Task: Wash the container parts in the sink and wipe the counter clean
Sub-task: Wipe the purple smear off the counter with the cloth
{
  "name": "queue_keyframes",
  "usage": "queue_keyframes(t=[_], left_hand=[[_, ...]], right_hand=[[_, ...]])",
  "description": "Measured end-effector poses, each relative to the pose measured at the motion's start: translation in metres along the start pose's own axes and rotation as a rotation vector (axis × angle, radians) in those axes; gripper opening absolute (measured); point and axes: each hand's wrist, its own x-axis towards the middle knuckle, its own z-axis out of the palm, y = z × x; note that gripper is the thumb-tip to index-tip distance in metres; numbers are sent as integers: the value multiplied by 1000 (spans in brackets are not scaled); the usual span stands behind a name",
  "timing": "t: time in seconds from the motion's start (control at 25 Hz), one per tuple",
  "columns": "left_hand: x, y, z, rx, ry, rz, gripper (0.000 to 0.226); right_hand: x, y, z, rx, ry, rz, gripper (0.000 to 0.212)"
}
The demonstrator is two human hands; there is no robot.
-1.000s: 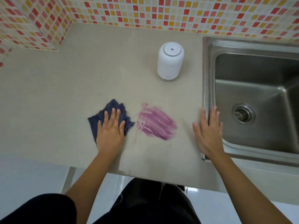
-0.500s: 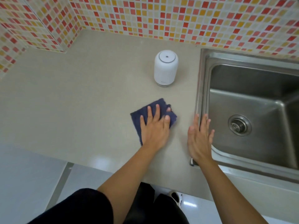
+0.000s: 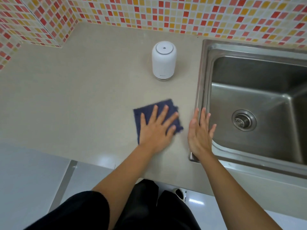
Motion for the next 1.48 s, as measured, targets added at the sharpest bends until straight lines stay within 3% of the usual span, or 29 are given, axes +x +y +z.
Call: queue_keyframes(t=[0.08,0.12,0.28,0.4,0.48,0.56,0.64,0.68,0.76,0.92,1.0,1.12,1.2,1.28,1.36,1.48], left_hand=[[-63,0,12,81,24,231,49],[-91,-16,11,95,11,240,48],[-64,-116,-14,111,48,-40,48],[14,-109,-21,8,37,-198,48],[29,-64,-9,22,51,-101,48],[-11,-26,5,76,81,150,47],[-74,-30,14,103,22,339,46],[-100,-48,13,115,-12,333,46],[-125,-112,-6,148,-8,148,49],[-76,-240,-47,-27,57,-457,54],[-22,-240,-52,-40,99,-523,51],[17,-144,-21,47,117,-212,49],[-26,-75,0,123,128,143,48],[-93,-69,7,117,57,310,45],[-120,-125,-8,119,26,235,47],[-93,-244,-39,47,84,-255,51]], right_hand=[[0,1,-1,-1,-6,5,84],[0,2,0,-1,-3,0,84],[-1,0,-1,33,-10,6,83],[-1,2,-1,45,-3,8,81],[1,2,1,35,-1,2,78],[-1,1,1,17,-3,-8,74],[-2,0,1,37,14,-14,67],[-2,1,1,46,20,-22,65],[-2,-1,2,37,24,-31,61],[0,-3,5,-10,36,-20,53],[1,-3,6,-46,37,-23,52],[1,-2,7,-85,49,-30,53],[0,0,6,-63,35,-29,57],[1,1,5,-38,30,-36,61],[1,1,5,-22,30,-39,62],[2,2,7,-18,41,-38,63]])
